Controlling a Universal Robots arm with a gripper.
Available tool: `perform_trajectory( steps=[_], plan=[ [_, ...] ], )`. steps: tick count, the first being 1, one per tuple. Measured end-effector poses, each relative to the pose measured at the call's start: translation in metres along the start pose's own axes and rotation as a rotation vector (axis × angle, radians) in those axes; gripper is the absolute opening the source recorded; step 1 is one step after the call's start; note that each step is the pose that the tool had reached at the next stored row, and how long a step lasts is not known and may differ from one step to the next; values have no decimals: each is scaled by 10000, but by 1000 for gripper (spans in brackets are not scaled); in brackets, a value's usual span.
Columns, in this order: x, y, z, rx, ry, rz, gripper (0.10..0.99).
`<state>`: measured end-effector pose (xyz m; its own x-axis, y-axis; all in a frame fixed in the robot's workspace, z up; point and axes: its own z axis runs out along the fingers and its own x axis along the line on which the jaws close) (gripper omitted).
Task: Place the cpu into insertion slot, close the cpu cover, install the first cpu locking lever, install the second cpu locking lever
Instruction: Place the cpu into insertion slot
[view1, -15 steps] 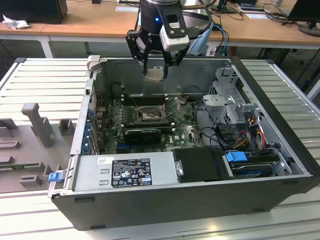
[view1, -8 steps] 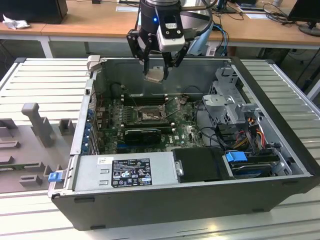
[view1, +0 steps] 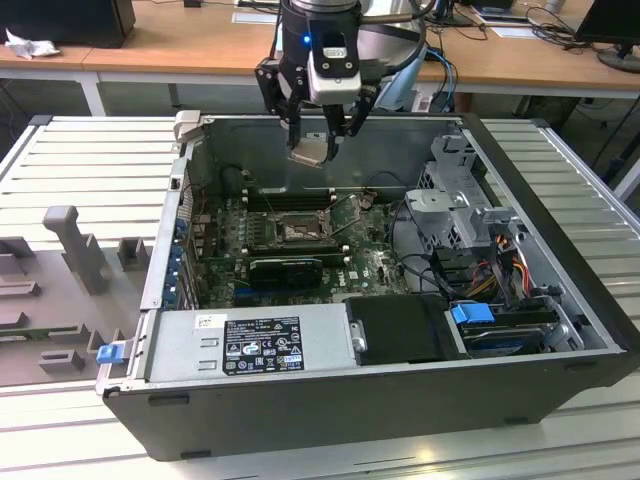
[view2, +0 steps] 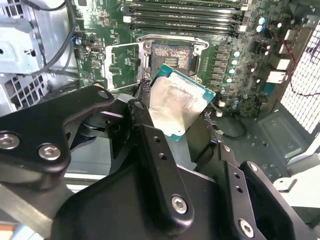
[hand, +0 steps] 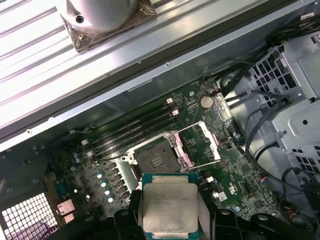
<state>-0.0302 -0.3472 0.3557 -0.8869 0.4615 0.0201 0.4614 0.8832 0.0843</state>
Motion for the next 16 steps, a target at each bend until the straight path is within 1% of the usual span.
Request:
perform_trajectory(
  steps=[12, 16],
  plan=[
    [0, -1, 9, -25, -105, 1233, 529],
    [0, -1, 16, -40, -169, 1998, 529]
  ],
)
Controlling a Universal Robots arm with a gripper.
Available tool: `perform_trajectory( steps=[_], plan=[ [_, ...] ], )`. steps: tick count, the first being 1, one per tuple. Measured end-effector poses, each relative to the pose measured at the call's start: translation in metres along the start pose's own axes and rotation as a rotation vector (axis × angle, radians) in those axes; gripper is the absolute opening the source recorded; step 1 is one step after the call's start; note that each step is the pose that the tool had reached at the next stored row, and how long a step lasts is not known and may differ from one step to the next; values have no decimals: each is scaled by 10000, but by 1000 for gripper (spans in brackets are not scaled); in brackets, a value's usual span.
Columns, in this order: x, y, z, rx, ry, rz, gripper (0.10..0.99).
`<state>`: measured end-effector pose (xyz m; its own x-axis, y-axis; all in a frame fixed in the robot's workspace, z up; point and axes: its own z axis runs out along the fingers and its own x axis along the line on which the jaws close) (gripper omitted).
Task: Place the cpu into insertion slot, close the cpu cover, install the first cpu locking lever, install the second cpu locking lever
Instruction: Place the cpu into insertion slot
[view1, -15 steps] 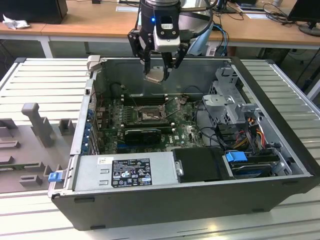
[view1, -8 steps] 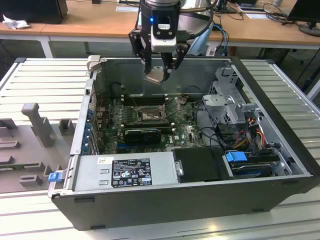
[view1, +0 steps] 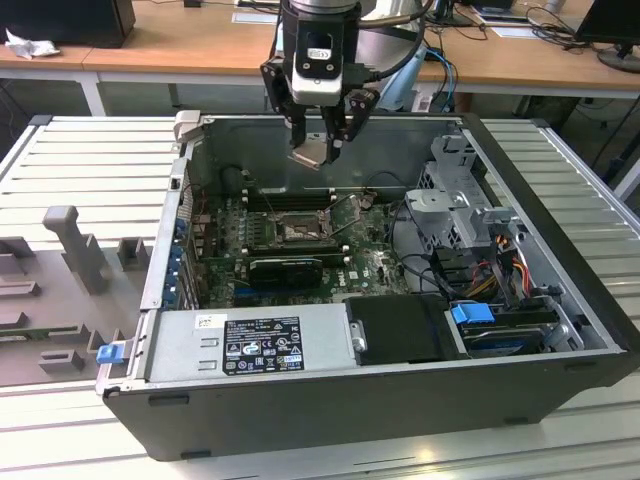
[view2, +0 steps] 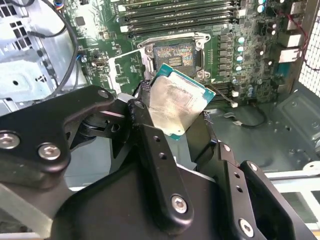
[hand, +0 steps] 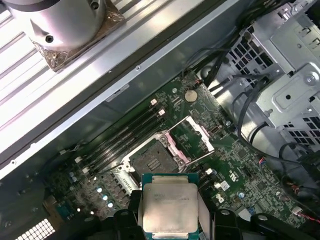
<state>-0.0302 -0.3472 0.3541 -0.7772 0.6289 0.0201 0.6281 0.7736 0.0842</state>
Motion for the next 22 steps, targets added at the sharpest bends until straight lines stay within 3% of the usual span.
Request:
perform_trajectory(
  steps=[8, 12, 19, 22],
  plan=[
    [0, -1, 12, -20, -99, 1134, 529],
    [-1, -2, 26, -39, -200, 2295, 529],
    [-1, -3, 41, -64, -317, 3659, 529],
    [-1, -4, 55, -87, -412, 4800, 529]
  ],
)
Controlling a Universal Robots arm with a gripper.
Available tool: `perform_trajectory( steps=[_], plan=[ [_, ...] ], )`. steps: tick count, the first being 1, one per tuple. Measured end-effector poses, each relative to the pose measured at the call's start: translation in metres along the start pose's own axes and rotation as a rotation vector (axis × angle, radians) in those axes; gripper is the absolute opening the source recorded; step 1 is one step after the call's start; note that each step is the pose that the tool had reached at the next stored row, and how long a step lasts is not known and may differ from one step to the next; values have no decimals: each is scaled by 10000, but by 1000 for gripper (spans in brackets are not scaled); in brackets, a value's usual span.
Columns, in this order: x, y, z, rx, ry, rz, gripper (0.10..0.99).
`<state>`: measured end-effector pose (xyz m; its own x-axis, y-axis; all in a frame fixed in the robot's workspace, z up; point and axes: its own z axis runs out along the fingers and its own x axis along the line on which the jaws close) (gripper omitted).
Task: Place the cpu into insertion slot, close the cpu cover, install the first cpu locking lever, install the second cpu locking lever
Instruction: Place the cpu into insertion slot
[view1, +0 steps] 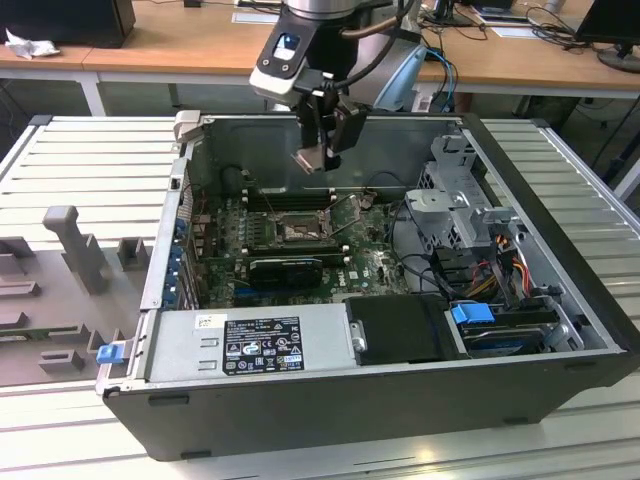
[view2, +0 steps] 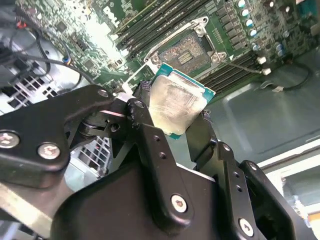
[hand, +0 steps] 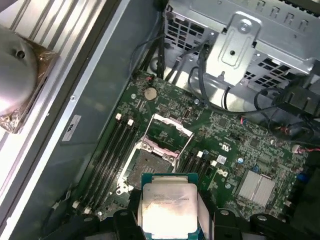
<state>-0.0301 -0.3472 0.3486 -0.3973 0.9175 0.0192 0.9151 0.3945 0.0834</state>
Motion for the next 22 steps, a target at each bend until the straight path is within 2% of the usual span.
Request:
perform_trajectory(
  steps=[4, 12, 16, 22],
  plan=[
    [0, -1, 11, -10, -60, 732, 529],
    [-1, -3, 41, 57, -110, 1724, 529],
    [-1, -5, 51, 56, -165, 2488, 529],
    [-1, -5, 59, 44, -207, 3040, 529]
  ],
)
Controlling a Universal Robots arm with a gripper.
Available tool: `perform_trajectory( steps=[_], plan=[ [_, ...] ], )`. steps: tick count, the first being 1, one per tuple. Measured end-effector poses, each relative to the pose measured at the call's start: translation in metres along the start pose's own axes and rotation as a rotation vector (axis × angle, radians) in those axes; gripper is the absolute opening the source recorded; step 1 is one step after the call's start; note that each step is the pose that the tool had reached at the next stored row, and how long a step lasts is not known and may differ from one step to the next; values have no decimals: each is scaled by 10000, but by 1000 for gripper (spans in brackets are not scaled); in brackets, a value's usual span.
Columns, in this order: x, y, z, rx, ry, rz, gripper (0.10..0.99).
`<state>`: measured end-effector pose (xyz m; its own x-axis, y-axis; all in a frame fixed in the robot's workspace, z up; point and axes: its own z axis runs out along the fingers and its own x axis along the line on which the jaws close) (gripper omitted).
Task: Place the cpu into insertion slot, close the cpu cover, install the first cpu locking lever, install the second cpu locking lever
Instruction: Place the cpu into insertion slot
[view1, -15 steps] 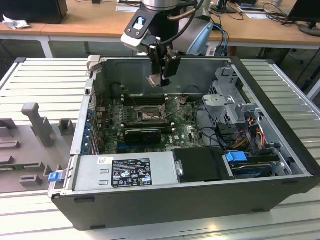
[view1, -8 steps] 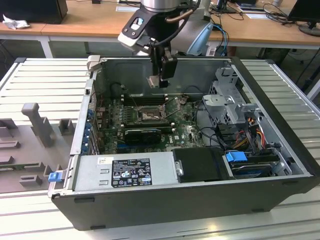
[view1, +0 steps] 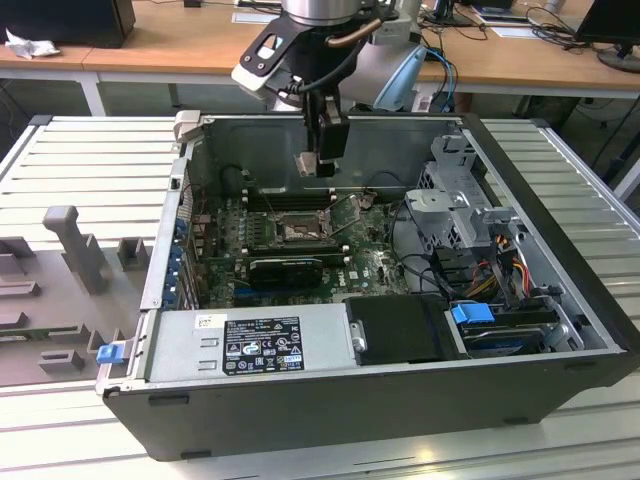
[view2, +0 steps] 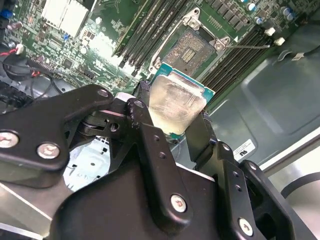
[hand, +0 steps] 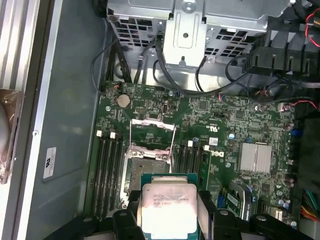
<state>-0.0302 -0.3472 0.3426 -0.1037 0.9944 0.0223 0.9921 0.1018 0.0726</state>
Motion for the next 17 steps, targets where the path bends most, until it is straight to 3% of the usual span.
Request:
perform_trajectory(
  steps=[17],
  plan=[
    [0, -1, 14, -26, -88, 1207, 529]
  ],
)
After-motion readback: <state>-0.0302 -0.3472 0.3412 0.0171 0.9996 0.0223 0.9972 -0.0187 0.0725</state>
